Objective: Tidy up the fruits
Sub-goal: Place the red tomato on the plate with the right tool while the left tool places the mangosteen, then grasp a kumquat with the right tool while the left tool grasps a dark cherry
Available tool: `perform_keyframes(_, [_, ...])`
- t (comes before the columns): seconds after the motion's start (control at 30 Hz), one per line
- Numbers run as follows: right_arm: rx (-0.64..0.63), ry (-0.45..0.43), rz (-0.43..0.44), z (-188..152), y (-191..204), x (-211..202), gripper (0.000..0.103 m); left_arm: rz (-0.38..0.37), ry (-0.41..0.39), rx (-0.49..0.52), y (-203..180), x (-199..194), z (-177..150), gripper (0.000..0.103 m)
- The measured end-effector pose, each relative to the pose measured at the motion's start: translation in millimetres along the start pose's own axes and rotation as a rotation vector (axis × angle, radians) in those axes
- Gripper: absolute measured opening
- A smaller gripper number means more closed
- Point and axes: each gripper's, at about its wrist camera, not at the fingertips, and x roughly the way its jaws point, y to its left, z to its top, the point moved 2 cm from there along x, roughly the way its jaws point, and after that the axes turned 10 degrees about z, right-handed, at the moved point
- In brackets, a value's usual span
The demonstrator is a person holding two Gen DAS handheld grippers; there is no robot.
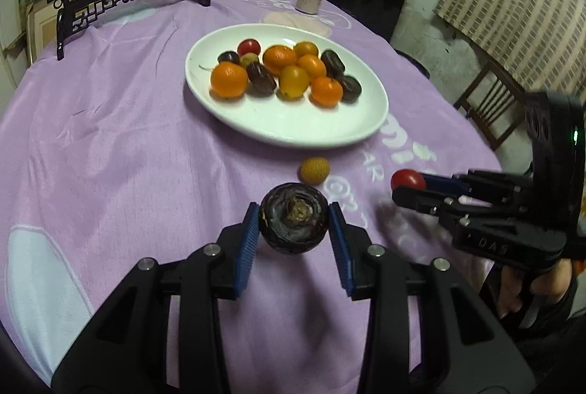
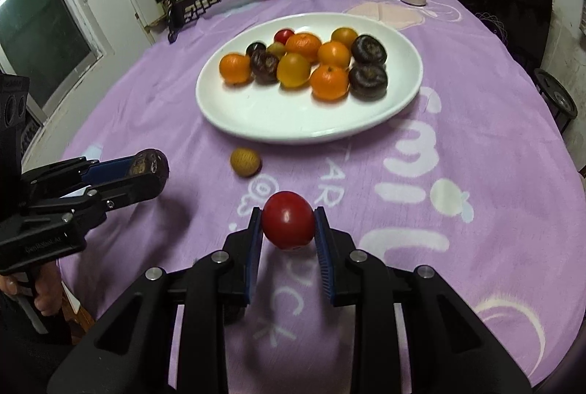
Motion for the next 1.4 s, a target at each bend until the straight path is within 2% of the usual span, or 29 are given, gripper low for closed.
perform_keyframes(0.2, [0.014, -0.059, -0.020, 40.0, -16.1, -1.3, 0.028, 0.062, -0.017, -0.013, -7.4, 8.8, 50.2, 0.038])
perform_keyframes(0.43, [-0.003, -0.102, -0.050, 97.9, -30.5, 13.8, 0.028, 0.127, -0.010, -0.061, -4.7, 49.6, 117.5, 0.038])
perform_keyframes(0.57, [0.002, -0.100, -0.078, 113.0, -42.3, 29.6, 0.028, 0.141, -0.001, -0.077, -4.8, 71.0, 143.6, 0.039])
perform_keyframes(0.87, [0.024, -0.077, -0.049, 119.8, -56.2, 49.2, 0.029, 0.140, 0.023, -0.080, -1.5, 100.2, 154.9, 0.039])
perform_keyframes(0.9, [0.030, -0.084, -0.045, 121.0, -57.0, 49.5, 0.031, 0.147, 0.025, -0.081, -0.9, 101.9, 155.5, 0.039])
perform_keyframes(0.93, [0.035, -0.092, -0.043, 121.8, -57.6, 49.0, 0.045, 0.155, 0.026, -0.084, -1.1, 102.5, 155.2, 0.040])
perform_keyframes(0.97, [0.036, -0.108, -0.046, 122.8, -58.0, 47.2, 0.062, 0.161, 0.018, -0.089, 0.0, 102.6, 156.3, 0.052])
perform_keyframes(1.0, [0.033, -0.136, -0.059, 123.4, -58.3, 43.0, 0.063, 0.168, 0.008, -0.089, 0.0, 100.4, 156.4, 0.063])
perform_keyframes(1.03, [0.026, -0.143, -0.071, 123.1, -58.0, 40.2, 0.063, 0.184, -0.011, -0.093, 0.4, 95.6, 155.9, 0.080])
perform_keyframes(1.23, [0.011, -0.136, -0.067, 109.0, -49.3, 25.3, 0.063, 0.169, -0.060, -0.104, 2.5, 62.6, 145.1, 0.082])
perform_keyframes(1.4, [0.006, -0.128, -0.055, 80.9, -33.9, 7.5, 0.063, 0.127, -0.066, -0.127, 5.4, 36.4, 118.4, 0.084])
